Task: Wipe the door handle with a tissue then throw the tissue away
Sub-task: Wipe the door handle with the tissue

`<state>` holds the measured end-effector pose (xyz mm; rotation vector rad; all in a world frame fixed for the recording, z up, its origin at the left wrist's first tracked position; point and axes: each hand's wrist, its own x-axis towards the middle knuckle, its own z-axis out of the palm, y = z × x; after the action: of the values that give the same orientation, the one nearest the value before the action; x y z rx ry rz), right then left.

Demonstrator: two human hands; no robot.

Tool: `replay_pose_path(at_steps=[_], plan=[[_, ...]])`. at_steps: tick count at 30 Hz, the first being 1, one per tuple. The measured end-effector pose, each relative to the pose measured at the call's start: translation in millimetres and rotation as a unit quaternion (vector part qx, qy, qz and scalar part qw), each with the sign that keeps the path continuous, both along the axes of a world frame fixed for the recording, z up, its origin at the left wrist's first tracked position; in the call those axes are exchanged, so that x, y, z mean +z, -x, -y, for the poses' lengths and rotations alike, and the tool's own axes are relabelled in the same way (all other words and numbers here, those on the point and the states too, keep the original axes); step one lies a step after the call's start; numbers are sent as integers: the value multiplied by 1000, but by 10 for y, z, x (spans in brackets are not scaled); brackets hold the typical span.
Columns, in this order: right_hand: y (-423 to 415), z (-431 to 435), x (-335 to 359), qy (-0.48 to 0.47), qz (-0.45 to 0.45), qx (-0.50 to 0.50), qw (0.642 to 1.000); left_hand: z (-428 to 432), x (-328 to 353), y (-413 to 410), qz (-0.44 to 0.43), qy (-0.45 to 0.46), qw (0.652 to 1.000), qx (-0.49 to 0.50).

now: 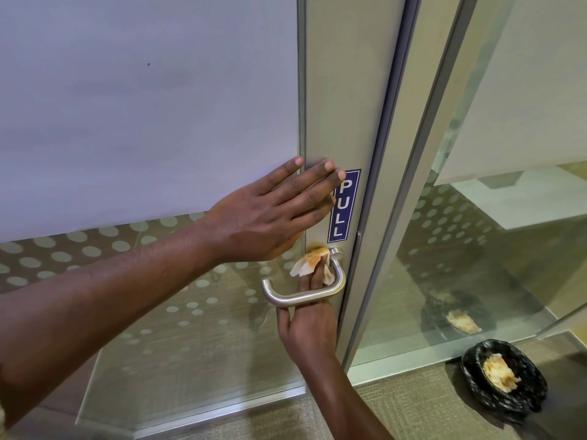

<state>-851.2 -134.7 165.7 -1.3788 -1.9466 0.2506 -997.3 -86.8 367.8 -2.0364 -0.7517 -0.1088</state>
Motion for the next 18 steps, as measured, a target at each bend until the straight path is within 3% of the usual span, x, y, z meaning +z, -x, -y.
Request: replay_pose_path(at_steps=[11,18], plan=[[-195,61,-338,-33,90,-6,995,4,-10,-1,4,0,1000,1],[-291,111,-337,45,73,-51,995,15,2,-10,6,2,1000,0]])
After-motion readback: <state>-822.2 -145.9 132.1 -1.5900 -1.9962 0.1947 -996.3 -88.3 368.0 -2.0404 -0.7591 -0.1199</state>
